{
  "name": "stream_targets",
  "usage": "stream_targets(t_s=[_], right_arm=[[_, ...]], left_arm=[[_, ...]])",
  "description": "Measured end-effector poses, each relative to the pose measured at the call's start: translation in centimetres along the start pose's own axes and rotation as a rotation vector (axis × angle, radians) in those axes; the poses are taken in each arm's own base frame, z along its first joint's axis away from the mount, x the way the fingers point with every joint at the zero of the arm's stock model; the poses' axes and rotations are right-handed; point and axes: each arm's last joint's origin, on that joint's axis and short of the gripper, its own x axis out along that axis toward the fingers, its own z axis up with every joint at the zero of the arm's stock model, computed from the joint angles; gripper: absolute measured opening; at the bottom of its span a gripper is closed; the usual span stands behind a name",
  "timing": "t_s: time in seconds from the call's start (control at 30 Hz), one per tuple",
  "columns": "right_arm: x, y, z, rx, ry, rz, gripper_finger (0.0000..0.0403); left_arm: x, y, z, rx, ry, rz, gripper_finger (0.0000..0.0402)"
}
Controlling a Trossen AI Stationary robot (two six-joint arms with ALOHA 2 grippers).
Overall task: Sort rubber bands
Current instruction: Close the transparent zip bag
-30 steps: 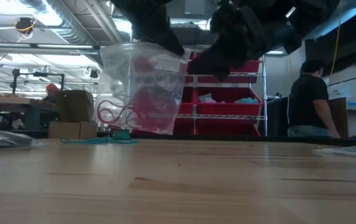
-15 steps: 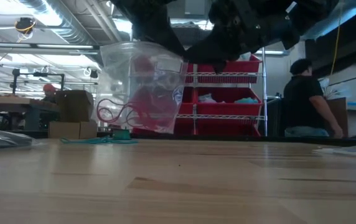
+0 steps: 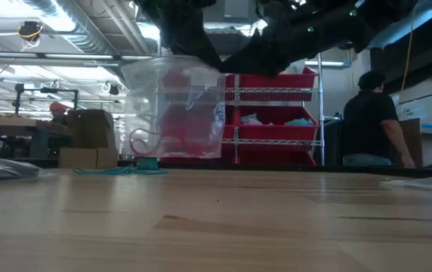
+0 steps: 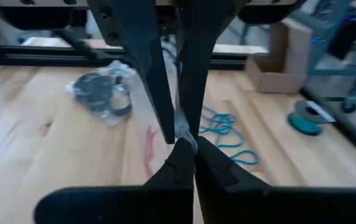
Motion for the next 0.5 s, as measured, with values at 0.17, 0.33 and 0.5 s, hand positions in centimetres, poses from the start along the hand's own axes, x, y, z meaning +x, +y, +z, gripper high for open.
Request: stream_targets(t_s=[0.17, 0.33, 0.5], right_arm=[[-0.1, 0.4, 0.2, -0.001, -0.017, -0.066, 0.0], [-0.3, -0.2, 1.3, 0.027, -0.094, -0.16, 0.0001], [-0.8, 0.0, 1.3, 0.012, -0.069, -0.106, 0.0001]], left_arm=[[0.0, 0.0, -0.1, -0.007, 0.016, -0.004, 0.0017], [0.3, -0.4, -1.8, 0.011, 0.162, -0.061, 0.0017], [0.0, -0.4, -2.1, 0.006, 0.197, -0.03, 0.0017]])
